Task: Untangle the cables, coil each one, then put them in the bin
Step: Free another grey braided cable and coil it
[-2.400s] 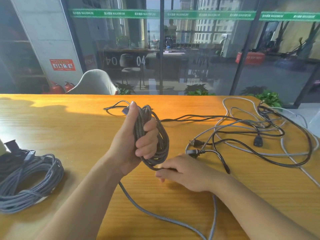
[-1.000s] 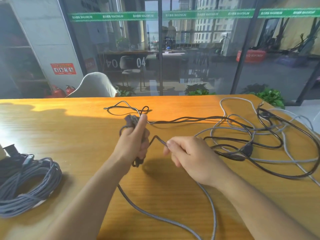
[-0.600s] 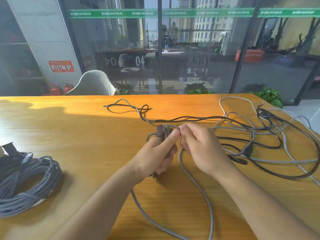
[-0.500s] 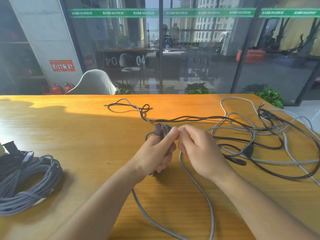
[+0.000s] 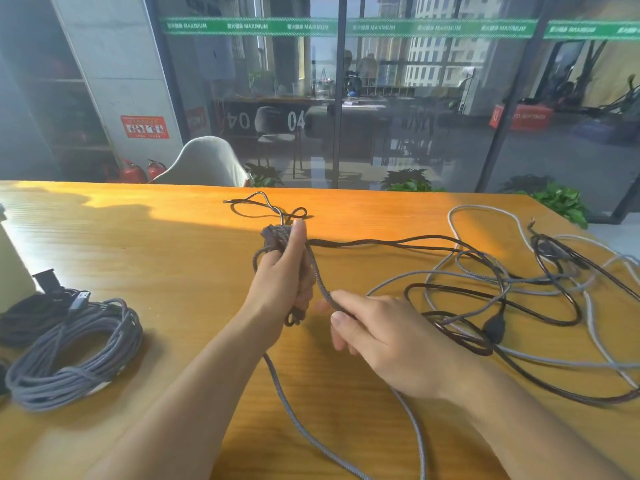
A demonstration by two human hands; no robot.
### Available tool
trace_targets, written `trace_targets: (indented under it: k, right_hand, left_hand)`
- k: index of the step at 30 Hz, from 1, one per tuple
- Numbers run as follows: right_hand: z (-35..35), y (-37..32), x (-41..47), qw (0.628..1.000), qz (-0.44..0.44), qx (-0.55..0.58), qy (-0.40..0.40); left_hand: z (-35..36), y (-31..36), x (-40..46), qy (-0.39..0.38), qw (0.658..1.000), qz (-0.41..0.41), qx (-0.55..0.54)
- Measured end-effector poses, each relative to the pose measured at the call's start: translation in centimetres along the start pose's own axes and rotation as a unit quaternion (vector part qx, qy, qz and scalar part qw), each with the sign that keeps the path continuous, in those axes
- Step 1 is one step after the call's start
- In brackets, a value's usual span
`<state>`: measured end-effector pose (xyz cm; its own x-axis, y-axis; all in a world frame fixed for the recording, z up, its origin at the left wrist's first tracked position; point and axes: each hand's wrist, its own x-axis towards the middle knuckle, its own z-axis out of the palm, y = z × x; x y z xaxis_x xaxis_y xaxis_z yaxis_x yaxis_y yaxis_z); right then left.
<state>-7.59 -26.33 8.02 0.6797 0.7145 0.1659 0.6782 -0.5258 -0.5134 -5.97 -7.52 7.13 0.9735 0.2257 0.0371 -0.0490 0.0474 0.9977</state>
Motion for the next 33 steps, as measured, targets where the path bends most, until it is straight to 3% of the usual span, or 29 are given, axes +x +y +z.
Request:
trace_targets:
  k: [4,9,13,17,23,28,33]
  right_hand:
    - [1.6,0.6,0.5,0.986,-0.017,0.160,-0.036]
    - [2.3,1.8,0.9,0.976,-0.018,0.213,-0.049]
    - [1.5,3.2,1.2,0.986,-0.016,0.164,-0.018]
    - [-0.2,6.6,1.4,1.000,0.017,0.006,0.022]
    - [-2.1,13.0,2.0,0.976,0.062,-0.170,0.124]
    - [-3.0,14.8,1.7,0.972,0.097,-0.162,0.138]
    - [-4.2,14.5,0.5,0.970,0.184,-0.044,0.152]
  left_hand:
    - [1.0,0.5,-0.5,-0.051,0.995,0.006,-0.083]
    - [1.0,1.0,-1.0,-0.132,0.983,0.010,-0.131]
    - [0.4,1.6,-1.1,-0.138,0.972,-0.007,-0.188]
    - [-0.7,2.4,-1.1,-0.159,0.966,-0.001,-0.202]
    - [-2.5,3.2,-0.9,-0.155,0.971,-0.002,-0.184]
    - [-2.8,3.4,-1.0,-0.172,0.973,-0.011,-0.154]
    - [-2.4,3.0,-1.1,-0.236,0.967,-0.014,-0.091]
